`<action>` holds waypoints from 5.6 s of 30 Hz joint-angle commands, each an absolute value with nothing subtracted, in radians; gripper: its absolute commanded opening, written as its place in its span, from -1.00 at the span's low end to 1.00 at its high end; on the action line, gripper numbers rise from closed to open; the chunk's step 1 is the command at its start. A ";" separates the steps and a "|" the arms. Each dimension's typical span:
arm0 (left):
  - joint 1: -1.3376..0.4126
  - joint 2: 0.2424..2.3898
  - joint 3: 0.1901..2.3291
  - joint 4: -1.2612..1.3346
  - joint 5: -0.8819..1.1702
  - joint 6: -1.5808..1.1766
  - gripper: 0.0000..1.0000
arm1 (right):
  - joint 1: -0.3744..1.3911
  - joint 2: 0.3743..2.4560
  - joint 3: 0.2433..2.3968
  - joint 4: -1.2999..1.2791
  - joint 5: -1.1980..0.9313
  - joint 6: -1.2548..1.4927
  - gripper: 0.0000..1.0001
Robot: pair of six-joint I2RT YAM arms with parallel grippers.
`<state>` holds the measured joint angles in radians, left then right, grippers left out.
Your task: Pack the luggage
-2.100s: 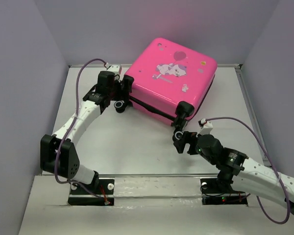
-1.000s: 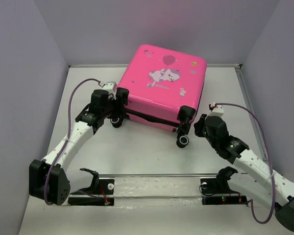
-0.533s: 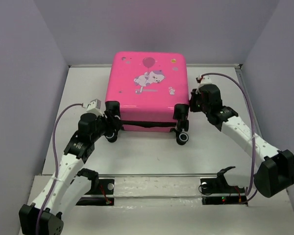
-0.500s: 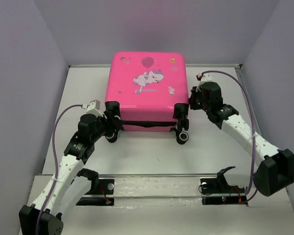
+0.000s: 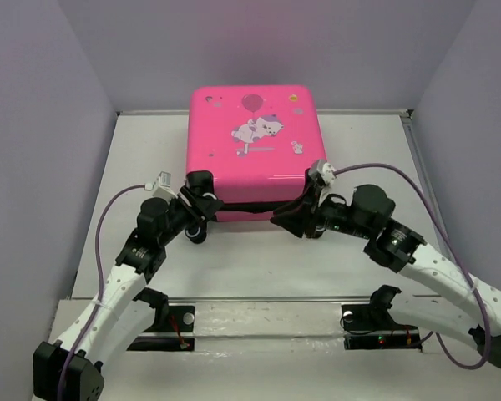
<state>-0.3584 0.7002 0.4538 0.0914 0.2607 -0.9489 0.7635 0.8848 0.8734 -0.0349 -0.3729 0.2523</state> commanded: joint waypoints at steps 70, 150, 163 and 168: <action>-0.374 0.571 0.555 0.351 0.304 -0.948 -0.89 | 0.532 1.348 0.209 1.321 0.235 0.264 -0.15; -0.548 0.692 0.436 0.545 0.242 -1.077 0.96 | 1.189 1.334 0.630 0.578 0.285 0.358 0.85; -0.430 0.647 0.388 0.503 0.351 -1.049 0.98 | 1.111 1.499 0.948 0.607 0.293 0.253 0.85; -0.426 0.631 0.383 0.503 0.351 -1.057 0.98 | 1.062 1.595 1.003 0.696 0.236 0.271 0.83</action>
